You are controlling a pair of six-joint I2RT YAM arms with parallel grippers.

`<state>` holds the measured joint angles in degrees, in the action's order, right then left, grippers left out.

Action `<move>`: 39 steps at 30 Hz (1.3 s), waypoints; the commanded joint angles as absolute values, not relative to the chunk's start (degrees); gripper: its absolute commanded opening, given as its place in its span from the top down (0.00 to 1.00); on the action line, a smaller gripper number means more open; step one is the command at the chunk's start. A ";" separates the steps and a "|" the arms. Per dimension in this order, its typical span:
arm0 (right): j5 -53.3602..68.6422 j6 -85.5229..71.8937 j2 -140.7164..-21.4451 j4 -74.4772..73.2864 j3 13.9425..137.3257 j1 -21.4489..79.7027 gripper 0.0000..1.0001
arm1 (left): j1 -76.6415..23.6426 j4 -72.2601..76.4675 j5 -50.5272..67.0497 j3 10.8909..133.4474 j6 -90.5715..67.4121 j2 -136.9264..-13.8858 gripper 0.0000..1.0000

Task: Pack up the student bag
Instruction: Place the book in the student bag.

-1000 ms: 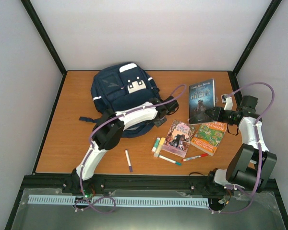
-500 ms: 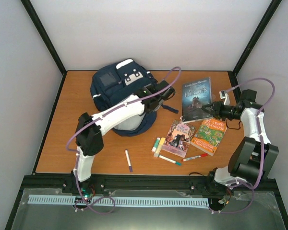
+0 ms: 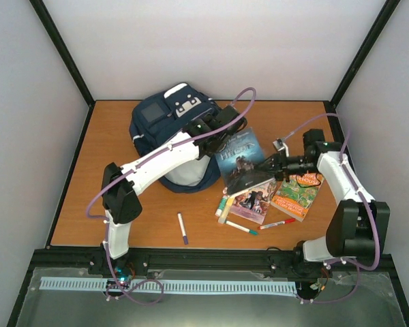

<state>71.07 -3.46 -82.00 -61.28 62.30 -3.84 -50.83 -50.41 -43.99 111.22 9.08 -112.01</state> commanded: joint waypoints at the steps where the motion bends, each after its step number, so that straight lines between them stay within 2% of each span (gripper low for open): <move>1: 78.22 -8.80 -77.54 -58.07 60.25 0.69 0.97 | -50.63 -44.80 -45.82 115.83 10.94 -110.52 0.99; 7: 76.52 -12.36 -78.06 -52.61 58.25 7.57 0.97 | -50.62 -44.35 -43.68 118.03 12.17 -110.72 0.99; 12: 73.41 -8.28 -85.26 -55.89 67.57 13.20 0.97 | -50.68 -45.45 -39.79 121.15 11.66 -110.00 0.99; 19: 75.58 -11.21 -96.92 -52.45 75.66 21.11 0.97 | -50.71 -46.48 -38.40 122.67 11.45 -108.58 0.99; 24: 73.72 -18.17 -98.82 -44.91 76.28 21.60 0.97 | -50.68 -46.59 -38.40 124.10 12.25 -108.50 0.99; 30: 70.22 -23.03 -101.61 -38.18 70.53 21.29 0.97 | -50.70 -45.20 -39.97 125.79 13.78 -107.75 0.99; 35: 67.15 -23.11 -103.85 -36.54 67.27 19.69 0.97 | -50.71 -45.71 -38.79 128.04 13.10 -107.09 0.99; 39: 68.62 -20.76 -103.62 -39.32 72.18 19.20 0.97 | -50.71 -47.16 -37.24 127.59 11.86 -106.79 0.99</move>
